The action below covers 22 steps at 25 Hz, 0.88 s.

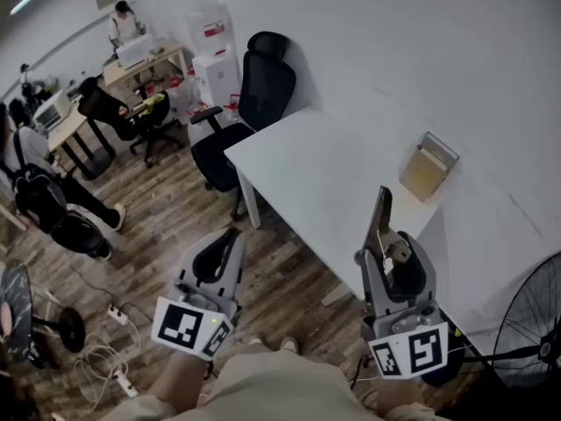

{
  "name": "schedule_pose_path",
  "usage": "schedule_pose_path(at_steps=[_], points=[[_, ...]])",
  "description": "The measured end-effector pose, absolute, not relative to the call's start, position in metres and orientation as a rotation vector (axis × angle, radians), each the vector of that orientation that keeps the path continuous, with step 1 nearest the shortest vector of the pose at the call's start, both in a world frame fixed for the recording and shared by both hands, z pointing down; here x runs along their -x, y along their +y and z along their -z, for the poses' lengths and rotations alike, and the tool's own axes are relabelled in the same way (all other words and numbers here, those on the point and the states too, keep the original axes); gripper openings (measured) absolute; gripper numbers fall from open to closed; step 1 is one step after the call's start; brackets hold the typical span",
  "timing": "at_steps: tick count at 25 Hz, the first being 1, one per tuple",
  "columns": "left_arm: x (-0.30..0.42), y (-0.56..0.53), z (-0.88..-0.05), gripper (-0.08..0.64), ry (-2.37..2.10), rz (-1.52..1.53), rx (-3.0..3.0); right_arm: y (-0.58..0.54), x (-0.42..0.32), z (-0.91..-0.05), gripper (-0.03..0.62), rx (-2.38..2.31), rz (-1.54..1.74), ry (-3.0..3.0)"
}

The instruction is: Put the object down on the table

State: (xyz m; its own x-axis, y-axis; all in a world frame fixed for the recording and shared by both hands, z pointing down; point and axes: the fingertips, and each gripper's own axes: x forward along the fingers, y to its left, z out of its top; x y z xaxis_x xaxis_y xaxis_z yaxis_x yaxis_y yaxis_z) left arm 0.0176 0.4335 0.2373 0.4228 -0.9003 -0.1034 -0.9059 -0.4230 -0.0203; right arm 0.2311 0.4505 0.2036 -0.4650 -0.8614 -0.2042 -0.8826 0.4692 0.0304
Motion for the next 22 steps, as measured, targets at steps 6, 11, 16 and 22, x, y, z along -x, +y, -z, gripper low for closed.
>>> schedule_pose_path(at_steps=[6, 11, 16, 22], points=[[-0.018, 0.435, -0.241, 0.043, 1.650, -0.118, 2.588, 0.451, -0.229, -0.210, 0.238, 1.483, -0.146, 2.552], [-0.019, 0.433, -0.243, 0.043, 1.649, -0.098, 2.591, 0.447, -0.229, -0.213, 0.238, 1.478, -0.111, 2.554], [-0.025, 0.431, -0.243, 0.043, 1.653, -0.085, 2.583, 0.442, -0.229, -0.219, 0.238, 1.455, -0.083, 2.576], [-0.010, 0.433, -0.243, 0.043, 1.689, -0.123, 2.551, 0.436, -0.216, -0.224, 0.238, 1.414, -0.073, 2.610]])
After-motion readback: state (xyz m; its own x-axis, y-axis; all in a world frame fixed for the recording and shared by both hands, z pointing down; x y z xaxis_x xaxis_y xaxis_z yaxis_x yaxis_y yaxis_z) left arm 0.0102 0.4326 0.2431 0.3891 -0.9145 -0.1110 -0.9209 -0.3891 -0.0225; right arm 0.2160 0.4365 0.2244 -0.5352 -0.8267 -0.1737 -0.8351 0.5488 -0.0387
